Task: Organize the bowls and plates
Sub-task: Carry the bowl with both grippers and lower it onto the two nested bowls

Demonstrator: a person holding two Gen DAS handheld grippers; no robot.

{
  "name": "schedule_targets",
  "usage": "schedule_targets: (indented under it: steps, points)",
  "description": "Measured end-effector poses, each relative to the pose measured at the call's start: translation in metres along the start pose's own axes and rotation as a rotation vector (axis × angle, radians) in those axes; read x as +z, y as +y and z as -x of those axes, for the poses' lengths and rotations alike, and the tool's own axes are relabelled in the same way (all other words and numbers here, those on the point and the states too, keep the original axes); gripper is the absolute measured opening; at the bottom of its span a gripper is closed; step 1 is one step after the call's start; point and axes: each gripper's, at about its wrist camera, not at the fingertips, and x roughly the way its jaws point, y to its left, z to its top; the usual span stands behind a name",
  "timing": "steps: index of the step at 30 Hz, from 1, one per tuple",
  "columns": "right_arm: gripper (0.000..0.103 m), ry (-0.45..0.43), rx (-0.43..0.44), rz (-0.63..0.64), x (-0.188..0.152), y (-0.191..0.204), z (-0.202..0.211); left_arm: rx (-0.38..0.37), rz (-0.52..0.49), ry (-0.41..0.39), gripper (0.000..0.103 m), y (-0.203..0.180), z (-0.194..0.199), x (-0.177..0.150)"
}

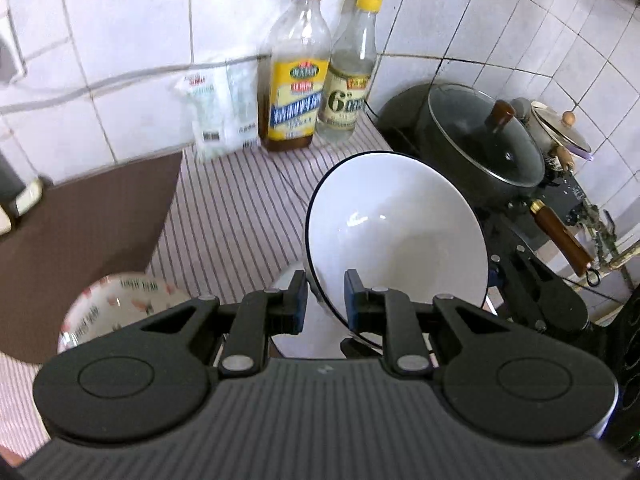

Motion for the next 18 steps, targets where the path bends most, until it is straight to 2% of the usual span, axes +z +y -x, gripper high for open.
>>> schedule_targets:
  steps: [8,12,18]
  points:
    - [0.097,0.099,-0.001,0.042,-0.02,0.008,0.001,-0.005,0.034,0.035,0.018,0.002,-0.016,-0.031]
    - [0.097,0.153,0.049,0.063,-0.027,0.011,-0.003,0.045,0.016,0.037,0.017,0.004,-0.028,-0.038]
    - [0.096,0.198,0.037,0.098,-0.032,0.009,-0.022,0.065,0.022,0.062,0.018,0.009,-0.053,-0.038]
